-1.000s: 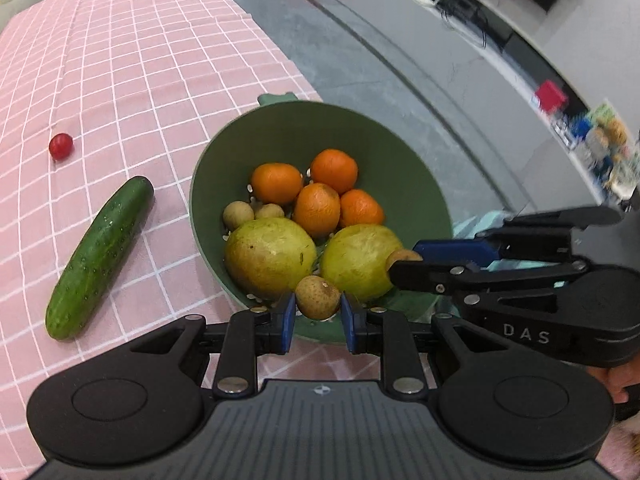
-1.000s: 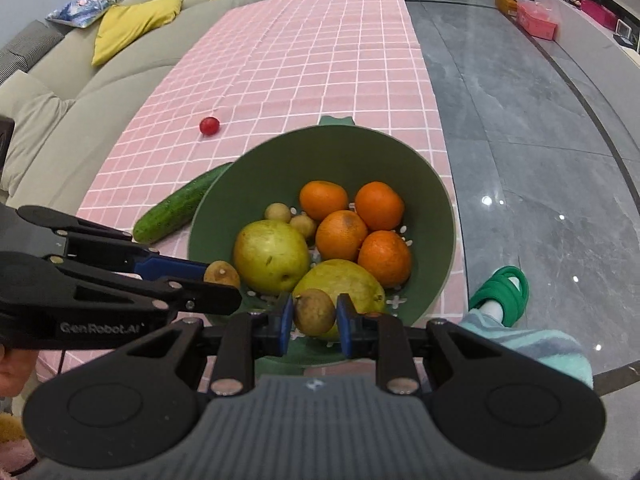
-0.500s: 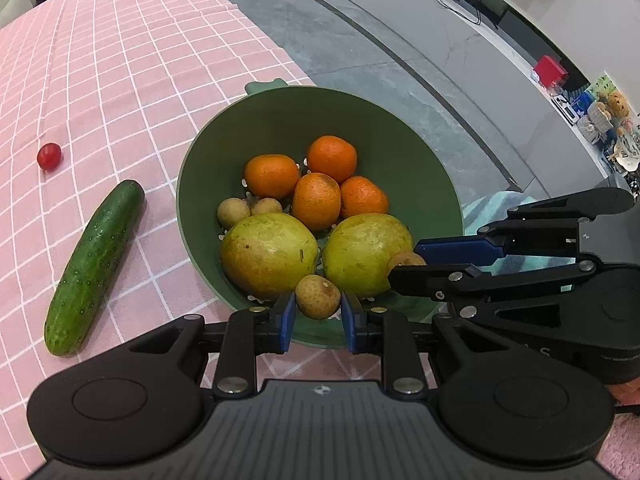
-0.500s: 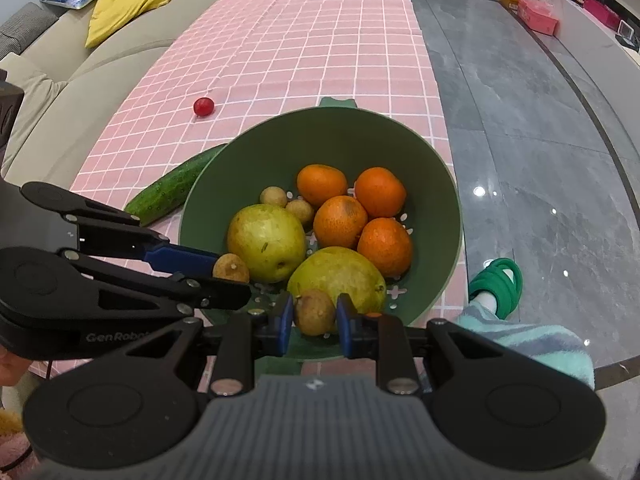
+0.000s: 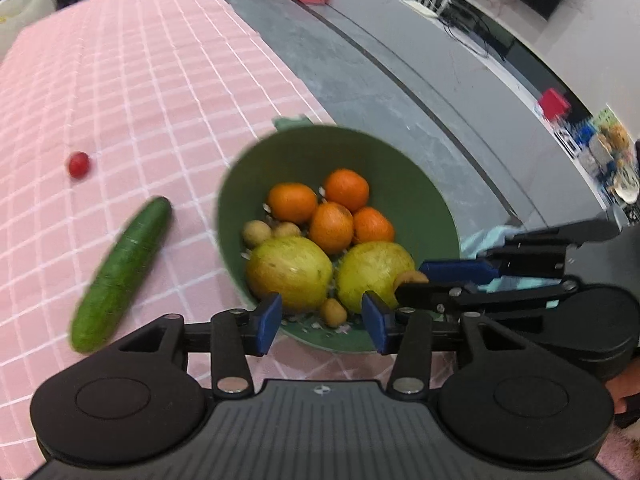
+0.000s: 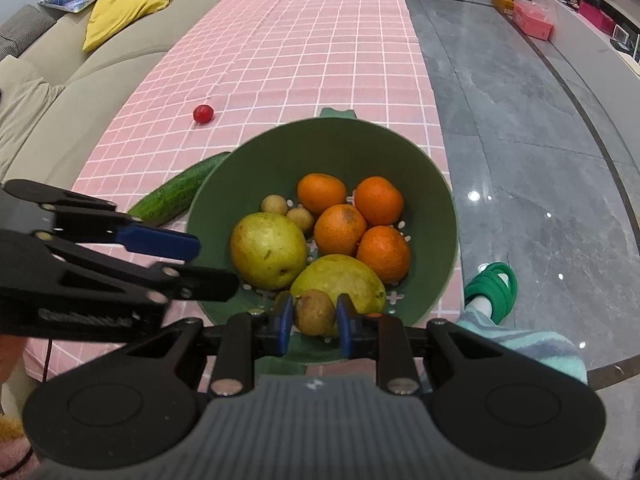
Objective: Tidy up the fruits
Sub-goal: 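Open the left tool to drop its kiwi while the right tool keeps holding its kiwi, then open the right tool to drop its kiwi into the colander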
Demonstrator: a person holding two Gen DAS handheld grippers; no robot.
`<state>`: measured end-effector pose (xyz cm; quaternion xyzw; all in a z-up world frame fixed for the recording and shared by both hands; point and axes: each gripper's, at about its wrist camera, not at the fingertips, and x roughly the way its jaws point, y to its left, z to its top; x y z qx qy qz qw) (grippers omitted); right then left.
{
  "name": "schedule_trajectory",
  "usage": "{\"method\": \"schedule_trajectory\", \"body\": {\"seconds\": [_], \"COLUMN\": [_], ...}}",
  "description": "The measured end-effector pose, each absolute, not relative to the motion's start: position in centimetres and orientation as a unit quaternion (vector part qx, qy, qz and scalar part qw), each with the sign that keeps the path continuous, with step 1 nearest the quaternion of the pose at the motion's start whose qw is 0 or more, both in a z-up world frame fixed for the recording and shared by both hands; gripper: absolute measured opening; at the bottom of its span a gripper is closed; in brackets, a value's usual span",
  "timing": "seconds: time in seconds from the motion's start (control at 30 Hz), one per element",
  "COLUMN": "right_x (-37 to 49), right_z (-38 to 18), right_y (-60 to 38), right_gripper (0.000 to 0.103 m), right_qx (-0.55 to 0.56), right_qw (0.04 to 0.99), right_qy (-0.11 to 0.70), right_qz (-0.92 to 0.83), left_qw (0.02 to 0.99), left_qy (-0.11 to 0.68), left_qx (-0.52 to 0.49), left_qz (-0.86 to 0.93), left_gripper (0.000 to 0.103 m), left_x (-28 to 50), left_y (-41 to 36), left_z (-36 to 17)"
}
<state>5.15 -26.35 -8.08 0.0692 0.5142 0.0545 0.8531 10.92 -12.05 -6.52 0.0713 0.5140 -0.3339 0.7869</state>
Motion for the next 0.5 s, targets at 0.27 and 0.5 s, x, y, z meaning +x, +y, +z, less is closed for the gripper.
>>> {"method": "schedule_trajectory", "body": {"seconds": [0.27,0.5], "right_x": [6.3,7.3], "right_z": [-8.1,-8.8], "right_y": [-24.4,-22.8], "right_gripper": [0.020,0.020], "right_qx": [0.100,0.086], "right_qw": [0.844,0.837], "right_qy": [0.521,0.535], "right_qz": [0.076,0.075], "left_qw": [0.840,0.847], "left_qy": [0.469,0.469], "left_qx": [0.088,0.078], "left_qz": [-0.259,-0.238], "left_gripper": [0.055,0.055], "left_x": [11.6,12.2], "left_y": [-9.3,-7.9], "left_z": [-3.8,-3.3]}}
